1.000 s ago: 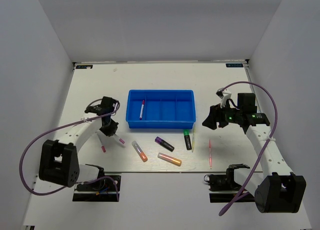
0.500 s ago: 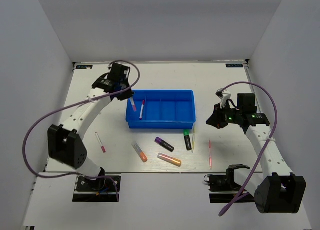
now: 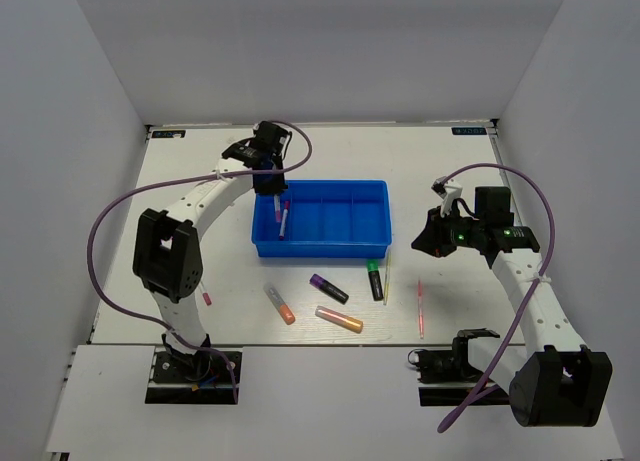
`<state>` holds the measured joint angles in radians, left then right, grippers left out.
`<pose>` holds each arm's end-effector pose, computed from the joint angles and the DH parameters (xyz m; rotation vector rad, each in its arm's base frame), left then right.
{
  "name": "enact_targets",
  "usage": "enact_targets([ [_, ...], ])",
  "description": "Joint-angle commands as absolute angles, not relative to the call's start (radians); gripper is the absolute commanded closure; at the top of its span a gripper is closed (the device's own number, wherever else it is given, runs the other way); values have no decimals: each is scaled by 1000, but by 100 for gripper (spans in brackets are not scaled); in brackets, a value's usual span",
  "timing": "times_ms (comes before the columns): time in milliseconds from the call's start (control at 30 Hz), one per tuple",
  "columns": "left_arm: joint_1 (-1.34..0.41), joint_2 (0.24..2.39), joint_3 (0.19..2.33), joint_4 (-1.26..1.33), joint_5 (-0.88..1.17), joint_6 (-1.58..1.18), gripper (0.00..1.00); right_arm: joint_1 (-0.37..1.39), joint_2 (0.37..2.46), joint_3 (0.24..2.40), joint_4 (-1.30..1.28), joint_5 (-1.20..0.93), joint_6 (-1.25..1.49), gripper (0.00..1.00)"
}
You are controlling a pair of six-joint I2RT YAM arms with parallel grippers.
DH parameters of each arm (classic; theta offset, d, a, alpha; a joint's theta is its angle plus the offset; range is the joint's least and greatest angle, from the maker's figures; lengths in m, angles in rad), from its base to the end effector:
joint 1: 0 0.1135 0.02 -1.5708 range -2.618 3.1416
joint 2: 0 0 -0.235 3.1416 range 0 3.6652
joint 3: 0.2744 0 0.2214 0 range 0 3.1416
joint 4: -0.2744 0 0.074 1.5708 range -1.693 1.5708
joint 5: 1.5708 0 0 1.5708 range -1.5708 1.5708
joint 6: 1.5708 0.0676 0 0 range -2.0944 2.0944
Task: Sort the stationery into containers
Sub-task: Place the pen in the storage box.
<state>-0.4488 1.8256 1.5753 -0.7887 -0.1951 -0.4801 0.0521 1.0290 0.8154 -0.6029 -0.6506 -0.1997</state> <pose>0.3406 -0.1495 0.2253 -0.1091 2.5787 -0.0890 0.2049 0.0517 0.2352 -0.5834 2.2045 0.6943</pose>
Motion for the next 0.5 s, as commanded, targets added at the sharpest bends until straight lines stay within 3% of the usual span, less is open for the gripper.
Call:
enact_targets([
  [0,-459,1818,1594,-793,-236,-443,88,46,1028,851,-598,-661,-210,85],
  [33,-459,1818,1592,-792,-245,-443,84,46,1028,851,-600,-663,-209,81],
  [67,-462,1819,1594,-798,-244,-443,80,45,1028,851,-598,-666,-210,69],
  [100,-460,1815,1591,-799,-248,-439,70,48,1028,854,-603,-666,-213,65],
  [167,-462,1809,1588,-802,-252,-437,66,45,1028,853,-601,-667,-212,52],
  [267,-463,1786,1582,-805,-247,-433,58,48,1028,853,-606,-673,-215,52],
  [400,-465,1732,1568,-815,-249,-433,57,46,1028,851,-604,-673,-215,51],
  [467,-468,1692,1563,-842,-250,-445,93,44,1026,854,-604,-670,-215,57],
])
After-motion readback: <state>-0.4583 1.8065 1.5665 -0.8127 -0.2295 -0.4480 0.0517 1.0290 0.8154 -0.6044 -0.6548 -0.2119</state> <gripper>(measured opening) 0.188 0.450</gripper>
